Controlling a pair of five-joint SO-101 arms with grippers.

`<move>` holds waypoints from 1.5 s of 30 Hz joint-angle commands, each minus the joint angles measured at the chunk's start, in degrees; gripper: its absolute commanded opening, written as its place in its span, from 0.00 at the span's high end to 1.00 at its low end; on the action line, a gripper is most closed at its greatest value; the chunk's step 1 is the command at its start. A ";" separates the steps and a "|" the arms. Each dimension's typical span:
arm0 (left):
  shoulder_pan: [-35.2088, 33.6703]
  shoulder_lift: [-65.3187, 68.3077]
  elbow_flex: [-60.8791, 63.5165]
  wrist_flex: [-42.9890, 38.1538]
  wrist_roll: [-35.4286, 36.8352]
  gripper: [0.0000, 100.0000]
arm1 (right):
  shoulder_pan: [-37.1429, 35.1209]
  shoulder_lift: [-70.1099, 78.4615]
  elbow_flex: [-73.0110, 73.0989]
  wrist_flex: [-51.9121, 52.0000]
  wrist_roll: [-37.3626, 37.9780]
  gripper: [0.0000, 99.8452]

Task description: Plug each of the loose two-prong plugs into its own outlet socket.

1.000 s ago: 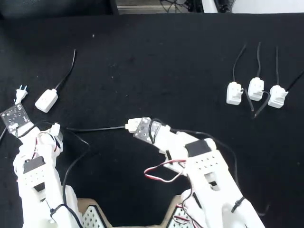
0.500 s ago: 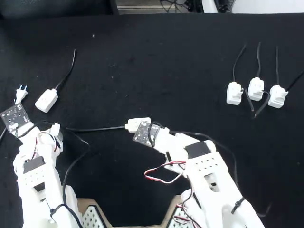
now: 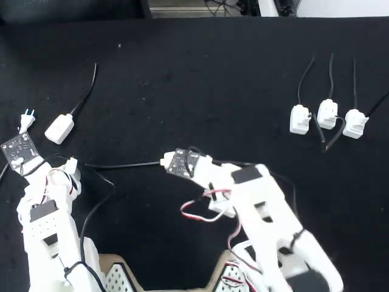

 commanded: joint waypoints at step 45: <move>1.01 -0.88 -2.33 -1.05 0.09 0.79 | -5.10 6.11 -0.92 -4.31 -8.26 0.99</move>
